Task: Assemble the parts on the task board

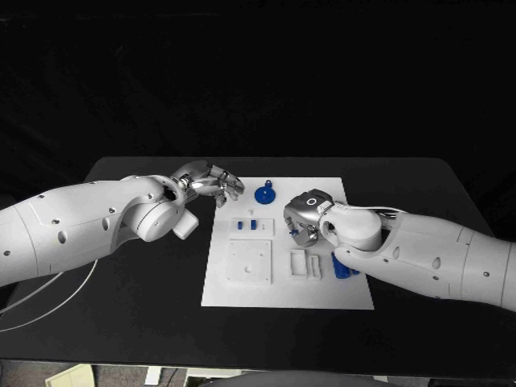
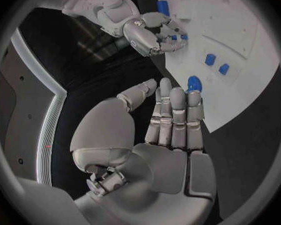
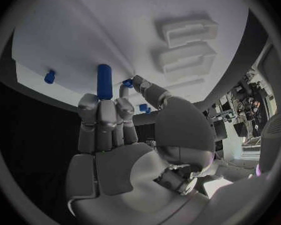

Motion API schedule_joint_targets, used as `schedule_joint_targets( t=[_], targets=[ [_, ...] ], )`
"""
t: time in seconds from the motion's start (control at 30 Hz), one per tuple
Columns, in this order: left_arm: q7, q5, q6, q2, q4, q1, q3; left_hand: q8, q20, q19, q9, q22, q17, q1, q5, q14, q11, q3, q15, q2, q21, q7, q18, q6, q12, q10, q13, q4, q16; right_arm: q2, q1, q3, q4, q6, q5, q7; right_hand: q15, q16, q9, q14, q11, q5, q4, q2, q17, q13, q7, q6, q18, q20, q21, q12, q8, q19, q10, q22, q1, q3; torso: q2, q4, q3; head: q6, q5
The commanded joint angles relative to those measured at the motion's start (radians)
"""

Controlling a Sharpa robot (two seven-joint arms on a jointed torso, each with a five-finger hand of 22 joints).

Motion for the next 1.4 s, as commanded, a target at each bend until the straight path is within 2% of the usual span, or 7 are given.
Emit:
schedule_joint_targets(
  t=[0.03, 0.43, 0.6, 0.77, 0.93, 1.17, 1.4],
  targets=[
    [0.009, -0.006, 0.024, 0.002, 0.003, 0.0, 0.0, 0.003, -0.069, 0.003, -0.002, 0.001, -0.001, 0.0, 0.0, 0.004, 0.003, -0.007, 0.0, -0.004, -0.004, 0.006, -0.001, 0.0, -0.002, -0.002, -0.002, -0.001, -0.003, 0.0, -0.001, 0.004, 0.016, 0.023, 0.01, 0.01, -0.007, 0.003, 0.001, 0.003, -0.001, 0.001, 0.003, -0.014, -0.001, -0.001, 0.006, 0.015, 0.068, -0.002, 0.0, -0.002, 0.0, 0.008, 0.006, 0.0, 0.0, 0.005, 0.0, -0.0002, 0.0005, 0.001, 0.0],
    [0.0, -0.006, 0.034, 0.004, 0.003, 0.0, 0.0, -0.008, -0.067, 0.005, -0.013, 0.002, -0.002, -0.013, -0.014, 0.004, 0.008, -0.013, 0.004, -0.014, -0.008, 0.015, 0.0, -0.026, -0.009, -0.013, -0.01, 0.015, -0.003, -0.011, 0.008, 0.043, 0.054, 0.01, 0.009, 0.001, -0.007, 0.002, 0.0, 0.003, -0.001, 0.0, 0.009, -0.019, -0.003, -0.001, 0.006, 0.016, 0.068, -0.003, 0.0, -0.004, 0.0, 0.01, 0.006, 0.0, 0.0, 0.009, 0.0, -0.0003, 0.0009, 0.005, 0.001],
    [-0.02, -0.015, 0.046, 0.006, 0.007, 0.0, 0.0, -0.011, -0.063, 0.006, -0.023, 0.003, -0.002, -0.018, -0.028, 0.005, 0.013, -0.015, 0.009, -0.021, -0.01, 0.02, 0.003, -0.041, -0.019, -0.025, -0.019, 0.029, -0.003, -0.023, 0.008, 0.079, 0.085, 0.004, 0.009, -0.003, -0.007, 0.001, 0.0, 0.003, -0.001, 0.0, 0.013, -0.023, -0.004, -0.004, 0.006, 0.016, 0.068, -0.003, 0.0, -0.007, -0.001, 0.011, 0.005, -0.001, 0.001, 0.012, -0.001, -0.0007, 0.0013, 0.01, 0.004],
    [-0.043, -0.016, 0.052, 0.015, 0.008, 0.0, -0.001, -0.015, -0.055, 0.007, -0.046, 0.006, -0.002, -0.024, -0.1, 0.005, 0.021, -0.018, 0.017, -0.037, -0.013, 0.028, 0.011, -0.061, -0.046, -0.036, -0.04, 0.058, -0.003, -0.034, 0.01, 0.114, 0.12, 0.005, 0.012, -0.008, -0.007, -0.001, 0.0, 0.003, -0.002, 0.0, 0.015, -0.026, -0.006, -0.004, 0.006, 0.016, 0.068, -0.004, 0.0, -0.007, -0.001, 0.011, 0.006, -0.001, 0.001, 0.014, -0.002, -0.0013, 0.001, 0.021, 0.008],
    [-0.074, -0.008, 0.054, 0.027, 0.009, 0.0, -0.003, -0.023, -0.049, 0.007, -0.065, 0.009, -0.001, -0.039, -0.116, 0.004, 0.029, -0.032, 0.023, -0.05, -0.014, 0.036, 0.015, -0.078, -0.072, -0.041, -0.057, 0.078, -0.003, -0.039, 0.022, 0.129, 0.146, 0.006, 0.015, -0.012, -0.007, -0.001, 0.0, 0.003, -0.002, 0.0, 0.016, -0.027, -0.006, -0.005, 0.006, 0.016, 0.068, -0.004, 0.0, -0.008, -0.001, 0.011, 0.005, -0.001, 0.002, 0.015, -0.004, -0.0011, 0.0012, 0.03, 0.012],
    [-0.102, 0.078, 0.026, 0.059, 0.005, 0.0, -0.005, -0.038, -0.024, -0.004, -0.111, 0.001, -0.026, -0.108, -0.116, -0.006, 0.055, -0.169, 0.048, -0.048, -0.037, 0.057, 0.036, -0.12, -0.174, -0.065, -0.121, 0.072, -0.052, -0.042, 0.036, 0.139, 0.17, 0.009, 0.015, -0.017, -0.008, -0.002, 0.0, 0.003, -0.002, 0.0, 0.018, -0.029, -0.007, -0.005, 0.006, 0.016, 0.068, -0.004, 0.0, -0.009, -0.001, 0.012, 0.005, -0.001, 0.002, 0.017, -0.006, -0.0018, 0.0007, 0.044, 0.019],
    [-0.123, 0.118, 0.012, 0.078, 0.001, 0.0, -0.006, -0.046, -0.008, 0.007, -0.138, -0.01, -0.045, -0.092, -0.116, 0.006, 0.073, -0.176, 0.066, -0.034, -0.052, 0.071, 0.051, -0.157, -0.249, -0.088, -0.171, 0.068, -0.085, -0.039, 0.041, 0.151, 0.181, 0.009, 0.015, -0.02, -0.008, -0.002, 0.0, 0.003, -0.002, 0.0, 0.02, -0.03, -0.007, -0.005, 0.006, 0.016, 0.068, -0.004, 0.0, -0.01, -0.001, 0.012, 0.005, -0.002, 0.003, 0.019, -0.009, -0.0045, 0.0011, 0.049, 0.018]
  ],
)
